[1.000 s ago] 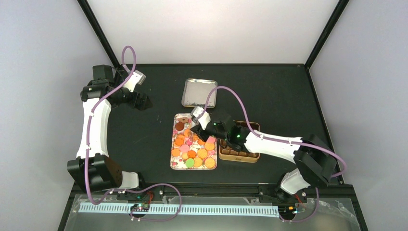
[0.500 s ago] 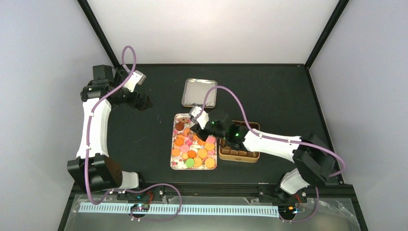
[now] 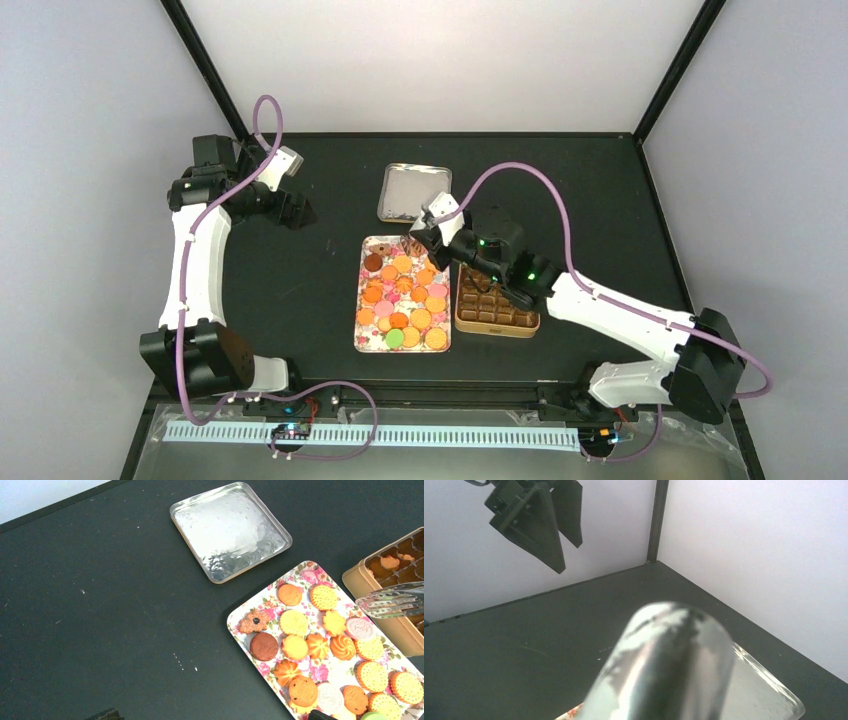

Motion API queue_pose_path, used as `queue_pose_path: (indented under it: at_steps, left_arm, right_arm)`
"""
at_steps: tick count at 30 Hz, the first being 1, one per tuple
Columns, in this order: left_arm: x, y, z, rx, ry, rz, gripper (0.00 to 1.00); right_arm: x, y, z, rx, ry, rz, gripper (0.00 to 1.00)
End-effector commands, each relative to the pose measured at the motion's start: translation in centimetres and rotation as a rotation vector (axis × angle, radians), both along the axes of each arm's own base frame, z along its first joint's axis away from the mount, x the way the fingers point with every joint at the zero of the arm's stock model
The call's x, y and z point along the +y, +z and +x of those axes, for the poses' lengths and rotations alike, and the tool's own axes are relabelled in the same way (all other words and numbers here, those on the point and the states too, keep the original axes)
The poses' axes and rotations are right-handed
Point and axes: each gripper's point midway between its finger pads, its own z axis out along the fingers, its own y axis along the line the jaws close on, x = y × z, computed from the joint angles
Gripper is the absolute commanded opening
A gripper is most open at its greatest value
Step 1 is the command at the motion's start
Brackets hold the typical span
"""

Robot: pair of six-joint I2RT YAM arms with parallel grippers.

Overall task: Pack the cookies
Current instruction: Pick up the fake cookies from the plate.

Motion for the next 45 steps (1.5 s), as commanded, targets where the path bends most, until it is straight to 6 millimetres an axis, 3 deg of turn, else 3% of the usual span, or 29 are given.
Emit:
queue_pose_path:
  at_steps: [1,7,16,24,32,38,45]
  left_arm:
    - [-0.2,1.7,-0.1,-0.047,-0.013,-0.005,0.99]
    - [0.0,1.4,-0.2,-0.038,-0.007,0.005,0.99]
    - [0.0,1.5,-0.1,-0.040,-0.006,0.004,0.99]
    - [0.1,1.4,-0.1,-0.041,-0.007,0.014,0.99]
    - [0.1,1.0,0.0,-0.030,-0.010,0.015,0.99]
    - [0.1,0.9,-0.1,-0.024,-0.009,0.013,0.99]
    - [0.2,0.8,-0.1,-0.021,-0.008,0.020,0.99]
  right_arm:
    - [-0.1,-0.8,0.5,0.018,-0.012,-0.006,0.14]
    - [2.9,-2.3,0.8,0.060,0.074,-0.013,0.19]
    - [7.1,-4.1,3.0,0.079,0.118,-0.046,0.23]
    - [8.2,-6.9,4.1,0.108,0.101,-0.090,0.31]
    - [7.9,-9.3,3.3,0.157,0.121,-0.107,0.36]
    - [8.5,-9.3,2.5,0.166,0.163,-0.096,0.31]
    - [8.8,-8.7,2.4,0.157,0.156,-0.091,0.13]
